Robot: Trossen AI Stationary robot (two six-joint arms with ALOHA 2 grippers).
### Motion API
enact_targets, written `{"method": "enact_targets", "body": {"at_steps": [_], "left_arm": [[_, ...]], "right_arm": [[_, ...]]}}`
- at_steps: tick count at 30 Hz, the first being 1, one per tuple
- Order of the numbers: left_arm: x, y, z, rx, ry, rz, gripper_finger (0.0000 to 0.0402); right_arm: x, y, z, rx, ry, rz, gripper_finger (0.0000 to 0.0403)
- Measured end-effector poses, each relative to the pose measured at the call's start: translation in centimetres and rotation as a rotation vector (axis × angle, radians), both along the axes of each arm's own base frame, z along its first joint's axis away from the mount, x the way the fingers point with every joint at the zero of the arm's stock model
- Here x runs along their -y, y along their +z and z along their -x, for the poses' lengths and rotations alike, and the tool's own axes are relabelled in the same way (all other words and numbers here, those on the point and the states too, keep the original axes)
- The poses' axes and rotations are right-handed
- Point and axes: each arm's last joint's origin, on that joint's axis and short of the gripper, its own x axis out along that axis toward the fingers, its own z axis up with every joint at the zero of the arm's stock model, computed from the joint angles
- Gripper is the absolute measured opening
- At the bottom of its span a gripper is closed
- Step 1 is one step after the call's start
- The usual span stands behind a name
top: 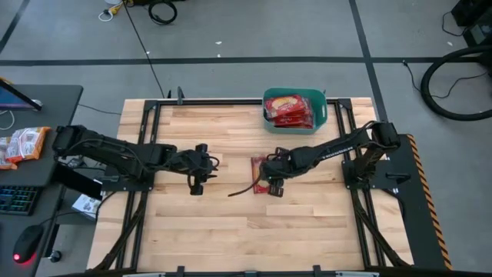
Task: Sort popcorn bags into baskets
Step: Put the popcorn bag into the green bin
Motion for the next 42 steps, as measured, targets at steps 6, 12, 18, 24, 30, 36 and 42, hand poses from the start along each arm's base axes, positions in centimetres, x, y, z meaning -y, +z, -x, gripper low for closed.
{"method": "enact_targets", "body": {"at_steps": [6,12,18,24,30,36,42], "left_arm": [[0.0,0.0,0.0,0.001,0.001,0.001,0.0107],[0.0,0.1,-0.1,0.009,0.001,0.002,0.0107],[0.0,0.0,0.0,0.003,0.001,0.001,0.0107],[0.0,-0.2,0.2,-0.022,0.005,0.003,0.0107],[0.0,-0.3,0.3,-0.046,0.006,0.000,0.0107],[0.0,-0.3,0.4,-0.050,0.006,0.000,0.0107],[0.0,-0.3,0.3,-0.038,-0.014,0.022,0.0107]], "right_arm": [[-2.0,-0.8,-0.5,0.115,0.039,0.010,0.0165],[-3.1,-1.6,-0.6,0.119,0.009,0.100,0.0165],[-2.4,-2.9,0.3,0.010,-0.057,0.170,0.0165],[-0.7,-4.0,0.6,0.046,-0.155,0.200,0.0165],[0.7,-5.5,0.5,0.118,-0.195,0.115,0.0165],[0.8,-6.4,0.5,0.178,-0.095,0.041,0.0165],[-0.7,-6.2,-0.1,0.243,0.121,-0.131,0.0165]]}}
